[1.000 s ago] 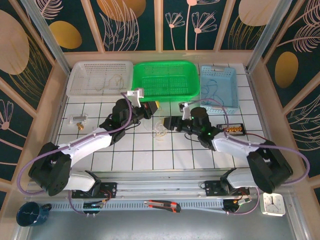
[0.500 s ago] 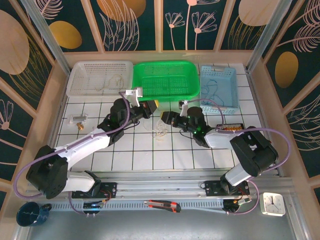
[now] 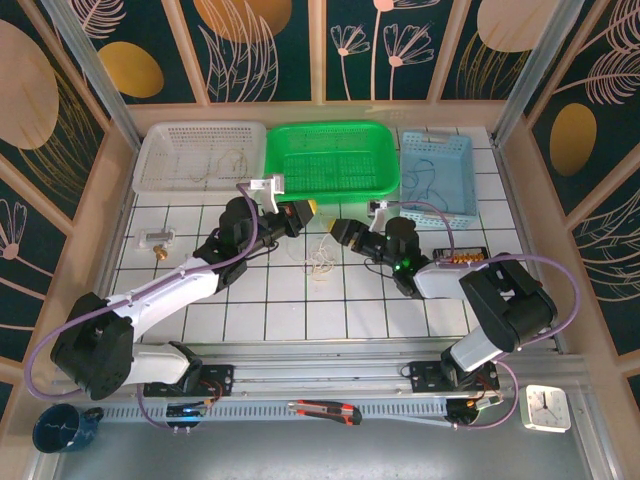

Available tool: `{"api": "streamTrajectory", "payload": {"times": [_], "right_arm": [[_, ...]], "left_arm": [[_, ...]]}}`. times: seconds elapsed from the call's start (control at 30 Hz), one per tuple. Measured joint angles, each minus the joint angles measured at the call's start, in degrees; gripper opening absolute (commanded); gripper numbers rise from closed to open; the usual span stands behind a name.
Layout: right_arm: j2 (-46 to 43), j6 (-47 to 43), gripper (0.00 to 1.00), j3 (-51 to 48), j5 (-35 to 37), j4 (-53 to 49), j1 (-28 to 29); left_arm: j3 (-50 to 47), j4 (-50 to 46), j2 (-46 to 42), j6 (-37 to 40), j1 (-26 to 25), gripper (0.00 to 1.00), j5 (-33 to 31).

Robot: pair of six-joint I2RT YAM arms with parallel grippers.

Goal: Untangle the cables

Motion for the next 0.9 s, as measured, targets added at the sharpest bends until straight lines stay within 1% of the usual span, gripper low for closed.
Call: {"api": "streamTrajectory", "payload": {"times": [0.13, 0.43, 0.63, 0.8, 0.9], "right_arm": [[1.9, 1.5, 0.6, 0.0, -0.2, 2.4, -0.5], [11.4, 4.6, 0.48, -1.7, -0.7, 7.8, -0.5], [15.2, 7.3, 0.46, -3.8, -0.7, 11.9, -0.5], [15.5, 7.9, 0.46, -4.9, -1.0, 14.1, -0.5], [15.5, 7.9, 0.46, -5.4, -1.0, 14.6, -0.5]], "left_arm": [[0.1, -0.3, -1.0, 0.0, 0.0, 0.0, 0.5], [4.7, -1.3, -3.1, -0.7, 0.0, 0.0, 2.8], [6.3, -1.4, -5.1, -0.8, 0.0, 0.0, 3.4], [7.5, -2.7, -5.7, -0.5, 0.0, 0.0, 3.2], [9.1, -4.9, -5.9, 0.9, 0.0, 0.0, 1.9]]}}
